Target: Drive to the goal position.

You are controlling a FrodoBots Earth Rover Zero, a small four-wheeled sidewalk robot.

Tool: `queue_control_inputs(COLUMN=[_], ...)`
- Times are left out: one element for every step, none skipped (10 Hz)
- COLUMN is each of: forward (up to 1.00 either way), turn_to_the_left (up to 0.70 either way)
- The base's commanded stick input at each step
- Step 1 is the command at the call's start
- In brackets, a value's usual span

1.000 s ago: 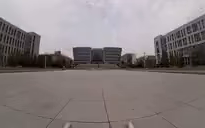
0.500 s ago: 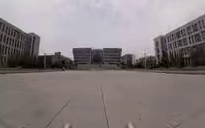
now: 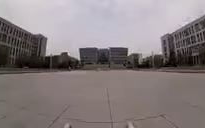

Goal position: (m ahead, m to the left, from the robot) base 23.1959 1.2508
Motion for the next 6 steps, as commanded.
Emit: queue_control_inputs(forward=[0.85, 0.85, 0.85, 0.85, 0.85, 0.85], turn_to_the_left=[0.00, 0.00, 0.00, 0.00, 0.00, 0.00])
